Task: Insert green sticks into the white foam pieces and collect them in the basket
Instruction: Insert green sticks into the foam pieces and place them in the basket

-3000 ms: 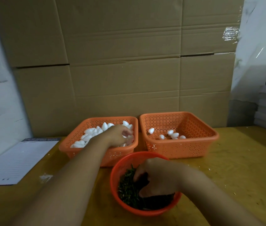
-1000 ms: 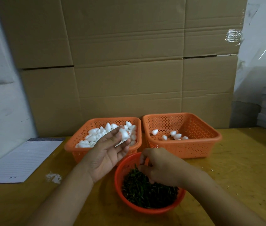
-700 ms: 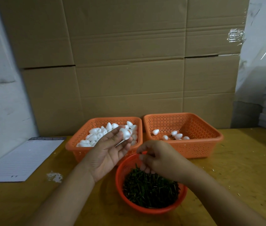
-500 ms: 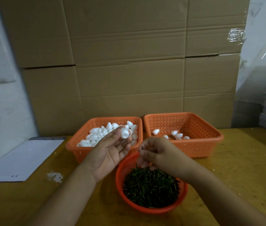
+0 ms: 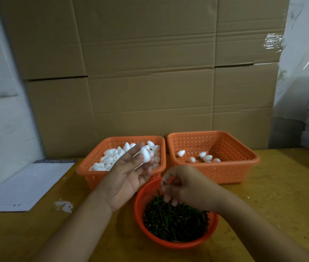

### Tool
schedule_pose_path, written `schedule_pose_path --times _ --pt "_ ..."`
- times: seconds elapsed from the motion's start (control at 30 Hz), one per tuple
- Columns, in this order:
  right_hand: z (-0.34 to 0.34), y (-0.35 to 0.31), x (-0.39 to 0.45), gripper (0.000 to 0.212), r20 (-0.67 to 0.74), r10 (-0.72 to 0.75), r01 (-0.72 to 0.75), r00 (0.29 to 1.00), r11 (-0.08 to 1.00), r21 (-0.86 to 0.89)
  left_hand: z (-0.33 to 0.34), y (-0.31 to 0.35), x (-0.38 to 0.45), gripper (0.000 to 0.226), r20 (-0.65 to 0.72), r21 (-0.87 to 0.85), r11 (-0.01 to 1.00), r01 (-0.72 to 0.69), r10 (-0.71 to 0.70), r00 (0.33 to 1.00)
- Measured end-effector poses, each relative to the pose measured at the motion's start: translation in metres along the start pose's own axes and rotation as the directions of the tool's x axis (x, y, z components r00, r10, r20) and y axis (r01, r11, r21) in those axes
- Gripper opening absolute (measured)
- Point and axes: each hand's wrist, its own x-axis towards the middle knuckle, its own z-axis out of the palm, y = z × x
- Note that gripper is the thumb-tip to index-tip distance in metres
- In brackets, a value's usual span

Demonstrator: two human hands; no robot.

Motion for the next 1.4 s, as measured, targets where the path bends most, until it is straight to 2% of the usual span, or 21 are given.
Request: schedule_pose_path --times 0.13,0.23,0.37,0.5,0.67,0.73,0.8,1.4 --pt "0.0031 0.0038 0.0005 0.005 0.052 0.007 0.003 0.999 0.983 -0.183 0.0021 0.0019 -0.0009 0.024 0.02 -0.001 1.0 -0.022 0.022 1.0" --pt "0.0041 0.0051 0.0012 0.006 0.059 0.01 0.004 0.998 0.972 -0.236 0.0001 0.003 0.0002 0.039 -0.004 -0.018 0.999 -0.045 0.045 0.999" --pt "0.0043 0.0065 0.0013 0.007 0.051 0.01 0.003 0.999 0.968 -0.251 0.0012 0.0025 -0.0008 0.025 -0.008 -0.04 0.998 -0.043 0.043 0.999" --pt "0.0049 0.0071 0.0016 0.007 0.051 0.011 0.003 0.999 0.965 -0.262 0.0017 0.0024 -0.0007 0.028 -0.037 -0.103 0.994 -0.043 0.039 0.999" --pt "0.0051 0.0074 0.0021 0.008 0.049 0.011 0.003 0.999 0.962 -0.272 0.0026 0.003 -0.0013 0.016 0.015 -0.083 0.995 -0.057 0.058 0.998" --pt "0.0052 0.0076 0.0021 0.009 0.046 0.012 0.001 0.999 0.961 -0.275 0.0018 0.0024 -0.0005 0.04 0.058 -0.062 0.997 -0.055 0.059 0.997" --pt "0.0053 0.0076 0.0021 0.009 0.045 0.015 -0.002 0.999 0.961 -0.277 0.0008 0.0019 -0.0002 0.05 0.064 -0.036 0.997 -0.064 0.067 0.996" --pt "0.0053 0.0052 0.0015 0.009 0.049 0.004 0.01 0.999 0.958 -0.288 0.0074 0.0011 -0.0042 0.047 0.114 0.049 0.996 -0.074 0.068 0.991"
